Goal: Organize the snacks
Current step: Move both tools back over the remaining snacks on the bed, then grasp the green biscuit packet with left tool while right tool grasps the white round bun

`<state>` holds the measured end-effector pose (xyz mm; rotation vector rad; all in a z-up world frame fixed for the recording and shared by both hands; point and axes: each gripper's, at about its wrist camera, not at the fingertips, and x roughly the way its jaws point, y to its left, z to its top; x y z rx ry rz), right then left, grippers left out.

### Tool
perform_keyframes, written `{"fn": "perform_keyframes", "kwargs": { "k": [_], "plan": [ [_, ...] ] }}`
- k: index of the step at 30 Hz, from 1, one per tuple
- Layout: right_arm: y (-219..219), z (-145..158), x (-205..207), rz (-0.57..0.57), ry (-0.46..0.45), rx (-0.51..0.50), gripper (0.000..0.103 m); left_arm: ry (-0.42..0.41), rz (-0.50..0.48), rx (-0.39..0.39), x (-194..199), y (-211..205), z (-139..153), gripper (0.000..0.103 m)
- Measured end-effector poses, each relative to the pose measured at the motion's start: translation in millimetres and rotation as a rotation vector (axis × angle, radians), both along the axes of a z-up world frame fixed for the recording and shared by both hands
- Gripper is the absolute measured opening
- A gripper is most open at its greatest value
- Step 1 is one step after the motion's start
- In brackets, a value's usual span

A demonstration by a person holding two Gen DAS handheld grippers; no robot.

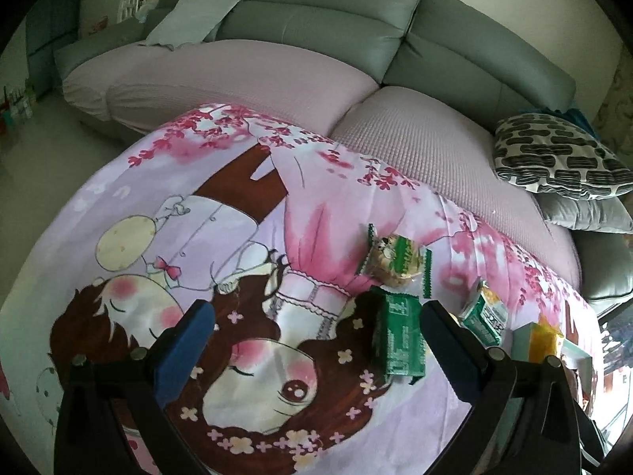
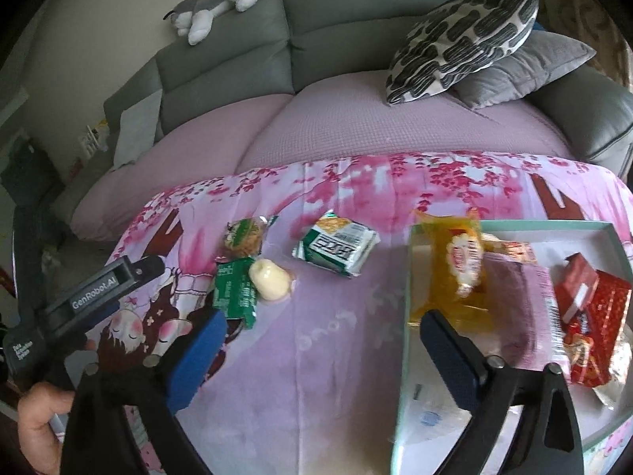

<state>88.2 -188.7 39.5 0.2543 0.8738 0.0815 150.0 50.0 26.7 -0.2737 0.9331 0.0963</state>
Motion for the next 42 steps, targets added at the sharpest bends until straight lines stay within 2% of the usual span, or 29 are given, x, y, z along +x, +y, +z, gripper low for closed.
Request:
{"fn": "perform_keyframes", "kwargs": {
  "k": [3, 11, 14, 17, 20, 28, 37, 42],
  "plan": [
    [12.3, -3.3, 9.4, 0.025, 0.005, -0.004, 0.090, 0.024, 0.017, 0.016, 3.5, 4.0, -5.0, 0.103],
    [41.3, -30.6, 44.8, 0.070, 0.069, -0.007, 0.069, 0.108, 0.029, -0.022, 17.7, 12.9, -35.9, 0.103],
    [46.8, -41.5, 55.4, 0.080, 0.089, -0.003, 0.066, 0.119, 0.033, -0.026, 20.2, 14.9, -40.5, 0.103],
    [51.9, -49.2, 65.7, 0.082, 0.099, -0.010, 0.057, 0.126, 0.039, -0.042, 22.1, 17.4, -42.9, 0.103],
    [56.6, -55.3, 75.3, 0.083, 0.104, -0.010, 0.055, 0.129, 0.045, -0.055, 23.1, 20.0, -43.8, 0.103],
    [61.2, -63.1, 93.5, 0.087, 0.109, 0.006, 0.040, 0.125, 0.049, -0.066, 24.6, 22.4, -41.0, 0.103],
    [59.6, -63.2, 94.3, 0.082, 0.104, -0.006, 0.036, 0.116, 0.011, -0.078, 27.0, 12.9, -37.0, 0.103],
    [46.8, -62.2, 85.9, 0.059, 0.111, -0.005, 0.036, 0.110, -0.036, -0.117, 28.8, 0.4, -36.6, 0.103]
  ]
}}
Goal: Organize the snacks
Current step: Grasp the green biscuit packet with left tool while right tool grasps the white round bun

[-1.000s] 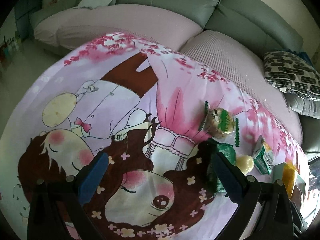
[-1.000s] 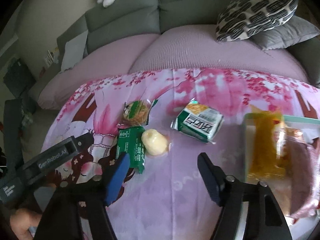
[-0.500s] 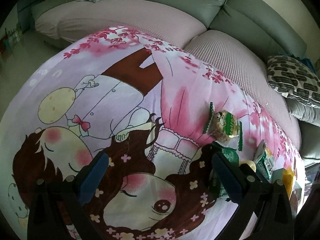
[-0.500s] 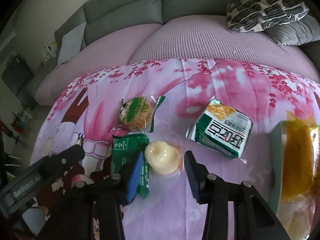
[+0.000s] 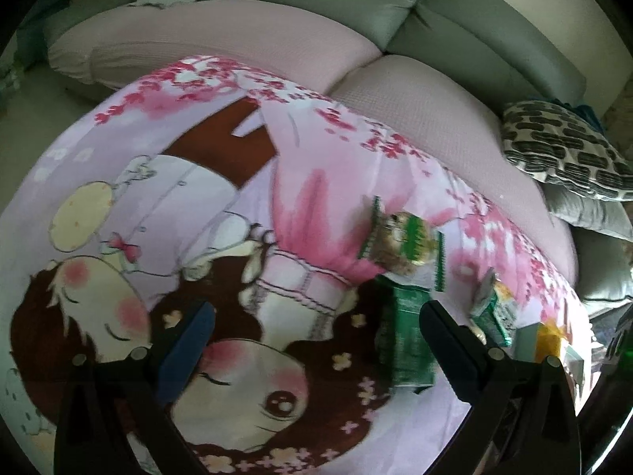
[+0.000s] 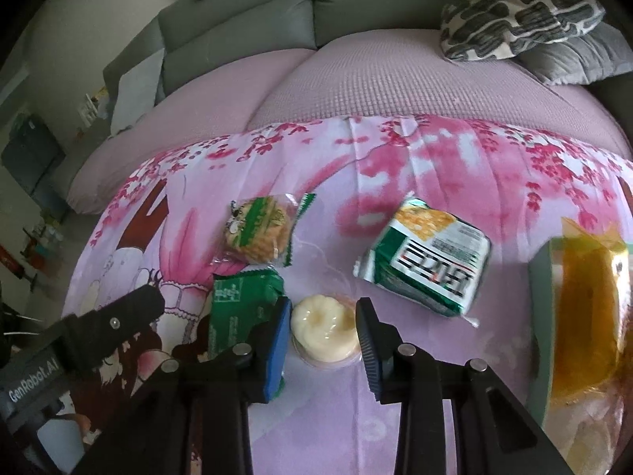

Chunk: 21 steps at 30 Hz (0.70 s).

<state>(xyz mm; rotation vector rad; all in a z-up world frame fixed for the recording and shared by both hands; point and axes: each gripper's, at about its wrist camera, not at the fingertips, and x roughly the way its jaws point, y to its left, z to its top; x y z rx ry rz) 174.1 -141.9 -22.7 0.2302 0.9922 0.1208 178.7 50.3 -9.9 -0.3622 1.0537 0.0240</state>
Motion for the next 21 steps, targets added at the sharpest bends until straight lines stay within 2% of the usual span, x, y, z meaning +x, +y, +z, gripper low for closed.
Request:
{"fn": "perform_keyframes", "kwargs": {
  "k": [4, 11, 16, 21],
  "plan": [
    [-10.5, 0.0, -8.9, -0.016, 0.004, -0.010, 0.036, 0.002, -0.060, -0.016, 1.8, -17.9, -1.5, 0.103],
    [-23.0, -2.3, -23.7, -0.033, 0.020, -0.019, 0.036, 0.049, -0.135, 0.014, 3.9, -43.2, -15.8, 0.103],
    [-22.2, -2.8, -27.2, -0.030, 0.023, -0.028, 0.036, 0.093, -0.143, 0.037, 6.1, -49.6, -30.3, 0.102],
    [-21.9, -2.7, -29.2, -0.029, 0.026, -0.032, 0.036, 0.109, -0.127, 0.079, 4.9, -50.3, -34.3, 0.094]
  ]
}}
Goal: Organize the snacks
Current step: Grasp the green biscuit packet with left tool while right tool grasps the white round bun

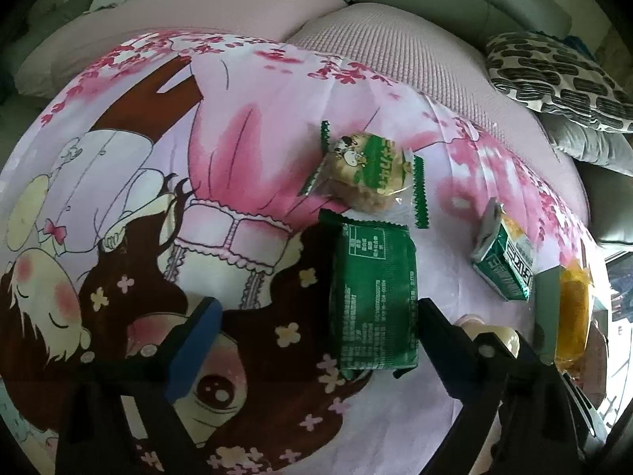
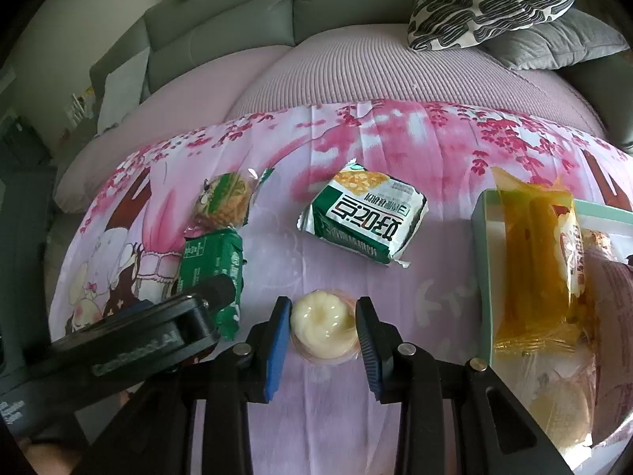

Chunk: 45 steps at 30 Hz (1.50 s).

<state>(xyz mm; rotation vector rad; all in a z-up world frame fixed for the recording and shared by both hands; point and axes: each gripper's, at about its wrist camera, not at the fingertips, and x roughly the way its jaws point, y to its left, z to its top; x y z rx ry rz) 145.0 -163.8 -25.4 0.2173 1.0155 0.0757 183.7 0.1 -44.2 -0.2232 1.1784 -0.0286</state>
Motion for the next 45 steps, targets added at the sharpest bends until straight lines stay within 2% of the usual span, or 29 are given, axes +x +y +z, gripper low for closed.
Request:
{"fn": "perform_keyframes", "kwargs": {
  "k": [1, 3, 7, 10, 11, 27, 45],
  "plan": [
    [-0.3, -0.2, -0.1, -0.001, -0.001, 0.002, 0.036, -0.003, 0.004, 0.006, -0.5, 0.5, 0.5, 0.091],
    [-0.3, -0.8, -0.1, -0.001, 0.000, 0.002, 0.036, -0.009, 0.014, 0.017, -1.5, 2.9, 1.3, 0.080],
    [1.8, -3.1, -0.2, 0.003, 0.000, -0.012, 0.036, -0.021, 0.025, 0.022, -1.7, 7.1, 2.0, 0.067],
    [3.0, -3.8, -0.4, 0.007, -0.004, -0.020, 0.037, -0.030, 0.028, 0.016, -1.8, 8.0, 2.3, 0.052],
    [2.7, -4.5, -0.3, 0.007, -0.003, -0.021, 0.037, -0.034, 0.028, 0.010, -1.7, 8.5, 2.4, 0.044],
    [0.8, -3.8, -6.1, 0.010, -0.013, -0.016, 0.038, -0.074, 0.031, -0.033, -10.5, 8.9, 16.6, 0.041],
    [-13.3, 29.1, -32.2, -0.017, -0.064, 0.022, 0.038, -0.145, 0.003, -0.050, -20.4, 5.1, 43.5, 0.041]
  ]
}}
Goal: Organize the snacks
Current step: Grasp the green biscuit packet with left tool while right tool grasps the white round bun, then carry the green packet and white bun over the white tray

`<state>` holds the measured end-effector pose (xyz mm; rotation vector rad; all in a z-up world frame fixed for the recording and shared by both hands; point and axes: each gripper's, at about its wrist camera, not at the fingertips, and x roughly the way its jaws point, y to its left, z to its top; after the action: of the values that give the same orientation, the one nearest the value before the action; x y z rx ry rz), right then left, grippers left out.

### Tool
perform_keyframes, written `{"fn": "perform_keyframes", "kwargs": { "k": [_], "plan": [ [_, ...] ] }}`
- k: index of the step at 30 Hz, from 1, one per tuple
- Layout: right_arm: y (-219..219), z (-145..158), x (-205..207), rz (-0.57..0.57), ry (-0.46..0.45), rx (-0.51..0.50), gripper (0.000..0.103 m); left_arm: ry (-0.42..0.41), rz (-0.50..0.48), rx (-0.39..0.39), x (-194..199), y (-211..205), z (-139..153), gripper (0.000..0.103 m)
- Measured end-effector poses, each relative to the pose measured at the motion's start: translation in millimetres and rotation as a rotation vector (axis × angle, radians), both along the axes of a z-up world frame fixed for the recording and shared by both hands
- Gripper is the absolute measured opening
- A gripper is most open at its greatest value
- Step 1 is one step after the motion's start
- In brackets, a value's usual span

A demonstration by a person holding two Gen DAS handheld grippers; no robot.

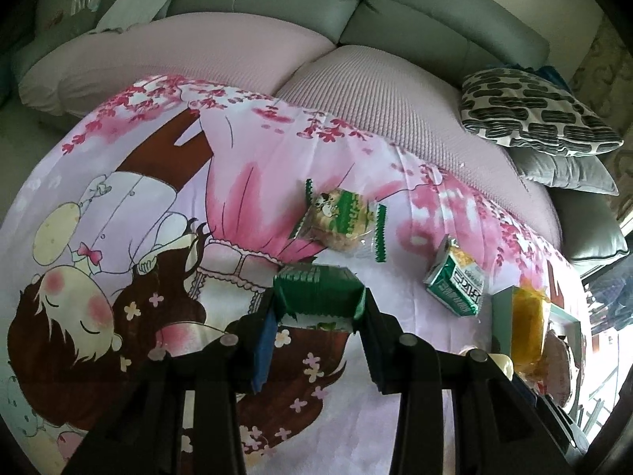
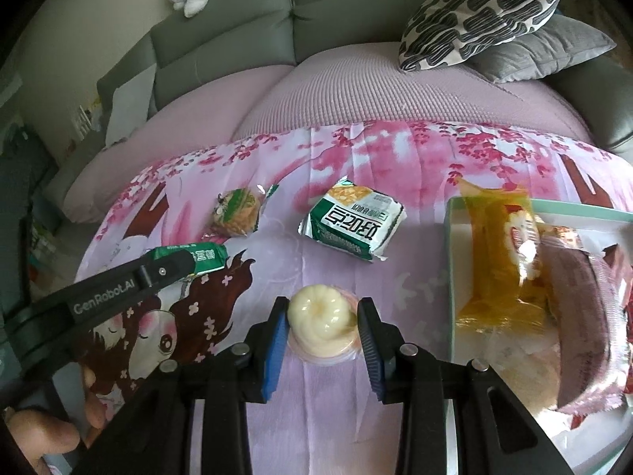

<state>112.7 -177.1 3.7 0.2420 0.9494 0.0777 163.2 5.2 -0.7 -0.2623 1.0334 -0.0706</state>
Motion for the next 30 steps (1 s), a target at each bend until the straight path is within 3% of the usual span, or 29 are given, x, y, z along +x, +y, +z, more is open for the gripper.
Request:
{"fn": "perform_keyframes", "kwargs": {
  "k": [16, 30],
  "plan": [
    [-16.6, 23.8, -25.7, -0.031, -0.047, 0.044, 0.038, -0.074, -0.038, 0.009, -12.5, -13.6, 27.9, 0.041],
    [-42.2, 59.0, -39.3, -0.073, -0.141, 0.077, 0.038, -0.165, -0.081, 0.005, -27.2, -30.8, 60.7, 0.041]
  ]
}}
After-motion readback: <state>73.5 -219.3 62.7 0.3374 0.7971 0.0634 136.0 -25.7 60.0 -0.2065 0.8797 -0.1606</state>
